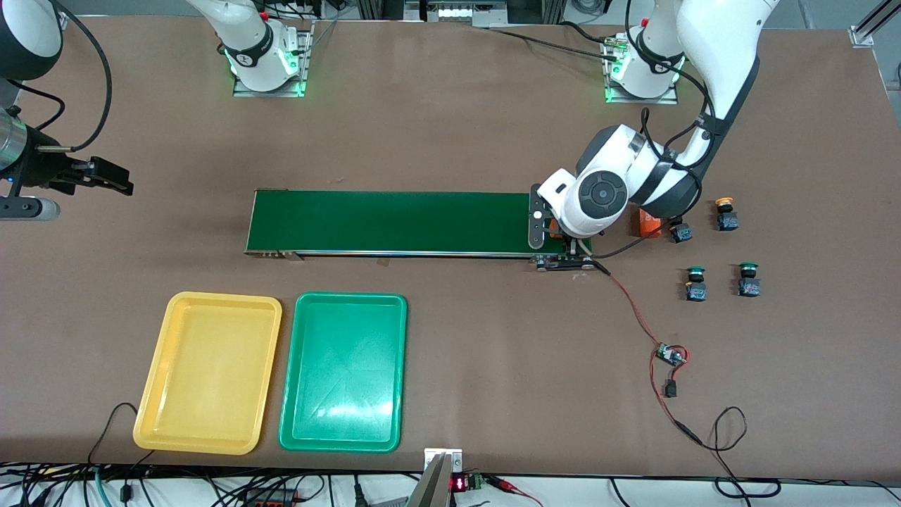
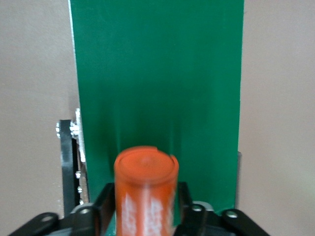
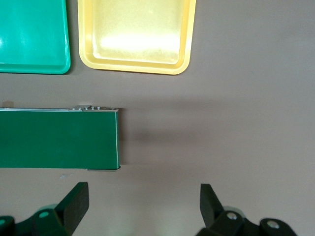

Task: Sort buttons by color to trays
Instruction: 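Carry the orange cylinder onto the conveyor belt and open the left gripper, then lower the left gripper and grasp a yellow-cap button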

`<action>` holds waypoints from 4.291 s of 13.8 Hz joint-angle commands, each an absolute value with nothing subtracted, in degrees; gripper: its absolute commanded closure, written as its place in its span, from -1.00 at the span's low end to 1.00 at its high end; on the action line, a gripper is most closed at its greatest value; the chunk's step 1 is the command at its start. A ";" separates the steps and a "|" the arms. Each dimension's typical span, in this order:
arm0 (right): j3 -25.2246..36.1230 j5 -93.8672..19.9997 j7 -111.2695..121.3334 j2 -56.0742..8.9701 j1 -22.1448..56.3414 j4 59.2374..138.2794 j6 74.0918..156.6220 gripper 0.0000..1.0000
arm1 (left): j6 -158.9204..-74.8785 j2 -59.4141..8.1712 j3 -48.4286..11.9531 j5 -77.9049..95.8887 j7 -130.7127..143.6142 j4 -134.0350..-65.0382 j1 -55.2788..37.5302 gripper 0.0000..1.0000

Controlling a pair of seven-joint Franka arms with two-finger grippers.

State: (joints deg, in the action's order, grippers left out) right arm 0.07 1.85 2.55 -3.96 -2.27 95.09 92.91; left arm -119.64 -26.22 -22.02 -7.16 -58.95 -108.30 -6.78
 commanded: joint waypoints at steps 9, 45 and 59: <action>-0.09 1.14 3.34 -4.39 -2.55 94.04 92.64 -1.00 | -120.23 -20.04 -15.39 -7.99 -59.77 -108.46 8.69 -1.00; -0.09 1.05 3.25 -4.39 -2.37 94.39 92.46 -1.00 | -131.40 -22.15 -6.59 -1.14 -10.46 -125.42 11.43 -1.00; -0.09 1.05 3.25 -4.39 -2.46 94.39 92.20 -1.00 | -132.10 -22.59 -6.59 -1.14 -10.63 -127.00 11.51 0.74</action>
State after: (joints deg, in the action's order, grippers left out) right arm 0.05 1.83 2.55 -4.10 -2.25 95.09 92.85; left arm -131.41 -23.63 -6.76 -1.99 -10.25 -125.97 11.74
